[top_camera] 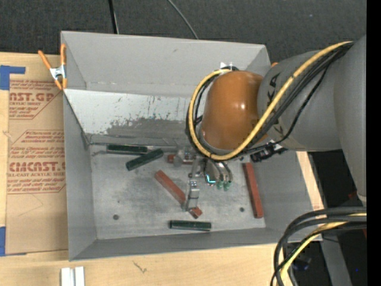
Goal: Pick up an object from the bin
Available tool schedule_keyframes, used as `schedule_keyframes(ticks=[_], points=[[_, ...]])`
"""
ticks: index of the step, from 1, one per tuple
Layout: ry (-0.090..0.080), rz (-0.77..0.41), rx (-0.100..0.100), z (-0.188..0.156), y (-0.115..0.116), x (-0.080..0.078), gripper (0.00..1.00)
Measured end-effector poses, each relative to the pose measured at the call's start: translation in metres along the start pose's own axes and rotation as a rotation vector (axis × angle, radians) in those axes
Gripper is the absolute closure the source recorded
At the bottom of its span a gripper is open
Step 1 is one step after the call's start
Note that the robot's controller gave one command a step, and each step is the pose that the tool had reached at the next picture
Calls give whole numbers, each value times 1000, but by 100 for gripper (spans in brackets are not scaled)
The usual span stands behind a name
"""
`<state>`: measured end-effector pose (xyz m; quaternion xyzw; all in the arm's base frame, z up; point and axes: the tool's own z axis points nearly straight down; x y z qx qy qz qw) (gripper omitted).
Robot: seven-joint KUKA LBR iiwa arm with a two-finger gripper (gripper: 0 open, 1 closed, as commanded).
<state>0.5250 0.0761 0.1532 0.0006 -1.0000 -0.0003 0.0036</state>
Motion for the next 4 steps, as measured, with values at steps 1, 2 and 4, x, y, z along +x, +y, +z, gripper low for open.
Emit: schedule_keyframes(ticks=[1, 2, 4], points=[[-8, 1, -1, -4, 0, -2, 0], [-6, 51, -1, 83, 0, -17, 100], [-10, 17, 0, -54, 9, -37, 100]])
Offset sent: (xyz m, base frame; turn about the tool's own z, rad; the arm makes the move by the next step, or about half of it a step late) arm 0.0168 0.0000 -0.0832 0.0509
